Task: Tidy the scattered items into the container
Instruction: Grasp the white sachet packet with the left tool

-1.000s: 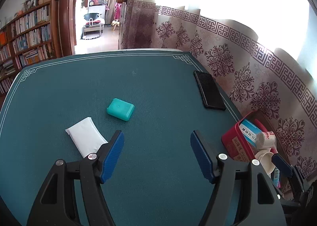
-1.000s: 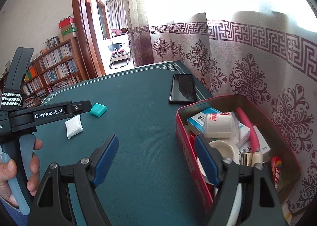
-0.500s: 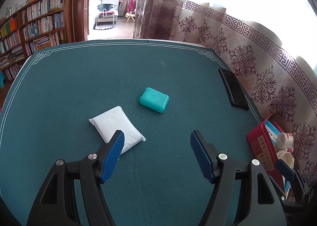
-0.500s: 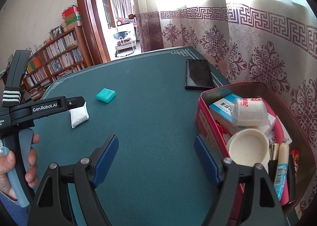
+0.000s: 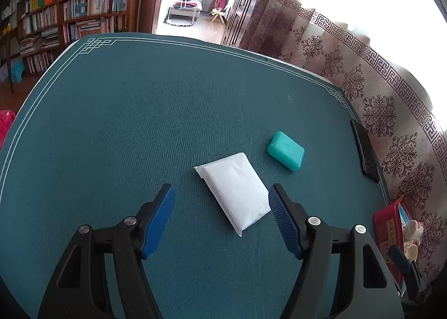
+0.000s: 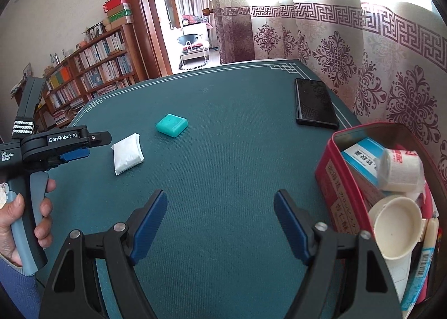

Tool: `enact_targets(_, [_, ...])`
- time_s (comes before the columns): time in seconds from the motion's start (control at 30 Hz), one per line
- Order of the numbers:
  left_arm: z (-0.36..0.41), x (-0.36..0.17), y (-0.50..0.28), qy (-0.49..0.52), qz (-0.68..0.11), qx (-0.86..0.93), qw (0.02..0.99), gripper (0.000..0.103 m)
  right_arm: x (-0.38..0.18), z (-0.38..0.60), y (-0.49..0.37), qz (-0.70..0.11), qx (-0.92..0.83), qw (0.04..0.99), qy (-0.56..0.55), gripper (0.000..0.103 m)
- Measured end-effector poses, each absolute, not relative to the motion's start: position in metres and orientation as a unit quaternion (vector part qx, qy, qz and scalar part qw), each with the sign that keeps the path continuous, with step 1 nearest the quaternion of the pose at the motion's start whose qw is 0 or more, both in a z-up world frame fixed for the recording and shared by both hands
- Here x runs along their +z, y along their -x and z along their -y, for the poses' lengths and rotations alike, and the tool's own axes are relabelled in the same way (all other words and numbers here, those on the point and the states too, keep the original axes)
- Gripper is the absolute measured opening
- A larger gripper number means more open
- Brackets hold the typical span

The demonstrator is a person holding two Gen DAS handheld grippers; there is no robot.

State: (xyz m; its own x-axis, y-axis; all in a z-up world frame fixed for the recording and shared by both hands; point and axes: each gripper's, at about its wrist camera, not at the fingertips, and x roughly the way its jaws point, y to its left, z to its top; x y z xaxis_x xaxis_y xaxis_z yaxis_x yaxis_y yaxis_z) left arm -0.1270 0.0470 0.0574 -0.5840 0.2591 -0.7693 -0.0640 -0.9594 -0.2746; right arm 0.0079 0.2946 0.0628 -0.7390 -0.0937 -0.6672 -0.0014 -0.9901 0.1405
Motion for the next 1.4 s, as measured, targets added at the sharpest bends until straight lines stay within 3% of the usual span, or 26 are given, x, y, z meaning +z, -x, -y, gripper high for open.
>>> enact_targets(0.5, [-0.094,0.032,0.145,0.484,0.040,0.873,0.049,0.072,0.056,-0.289,0.019,0.072,-0.926,0.034,-0.370,0.082])
enact_targets(0.9, [-0.084,0.030,0.143,0.481,0.090,0.870,0.053,0.073,0.057,-0.277,0.050,0.038,-0.927,0.036,-0.370,0.082])
enact_targets(1.03, [-0.088,0.031,0.144,0.483,0.092,0.869,0.051,0.078,0.055,-0.274,0.061,0.037,-0.928,0.035,-0.370,0.082])
enact_targets(1.3, [-0.115,0.023,0.141,0.458,-0.025,0.888,0.020,0.081,0.044,-0.261,0.095,0.000,-0.925,0.040,-0.377,0.082])
enact_targets(1.4, [-0.105,0.024,0.141,0.456,-0.023,0.889,0.024,0.081,0.037,-0.255,0.108,-0.016,-0.921,0.045,-0.386,0.082])
